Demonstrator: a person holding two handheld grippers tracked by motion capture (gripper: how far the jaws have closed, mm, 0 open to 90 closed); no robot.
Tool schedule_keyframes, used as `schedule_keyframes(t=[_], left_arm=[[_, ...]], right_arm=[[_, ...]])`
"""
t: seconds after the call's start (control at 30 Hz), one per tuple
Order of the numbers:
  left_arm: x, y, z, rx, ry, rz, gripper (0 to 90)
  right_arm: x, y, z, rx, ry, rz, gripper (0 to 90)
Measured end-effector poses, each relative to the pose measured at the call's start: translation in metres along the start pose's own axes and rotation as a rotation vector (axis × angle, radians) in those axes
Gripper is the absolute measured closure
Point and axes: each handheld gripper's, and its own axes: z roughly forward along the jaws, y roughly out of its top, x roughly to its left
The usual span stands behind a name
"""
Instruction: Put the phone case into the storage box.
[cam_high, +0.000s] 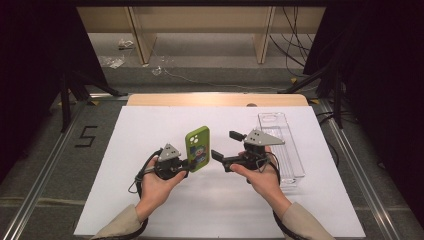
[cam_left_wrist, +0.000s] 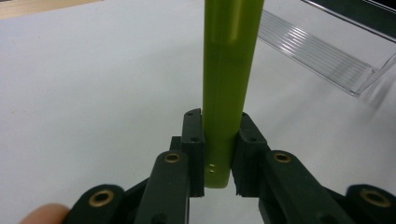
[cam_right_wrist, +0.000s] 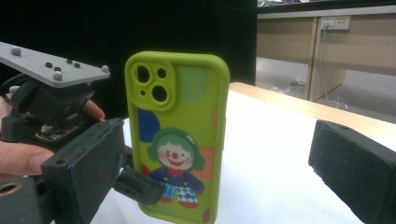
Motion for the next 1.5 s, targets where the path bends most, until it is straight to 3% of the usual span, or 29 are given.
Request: schedule_keyframes(t=[1.03,1.5], left_arm=[[-0.024,0.007,0.015,0.021,-0.017,-0.010,76.9],[-0.031,0.010,0.022,0.033,0.001,-0.010,76.9]], right_arm=[[0.011,0.005,0.010,-0.027,-0.042,-0.012,0.9],[0.013,0.007,0.018,-0.031,-0.067,-0.012,0.4]])
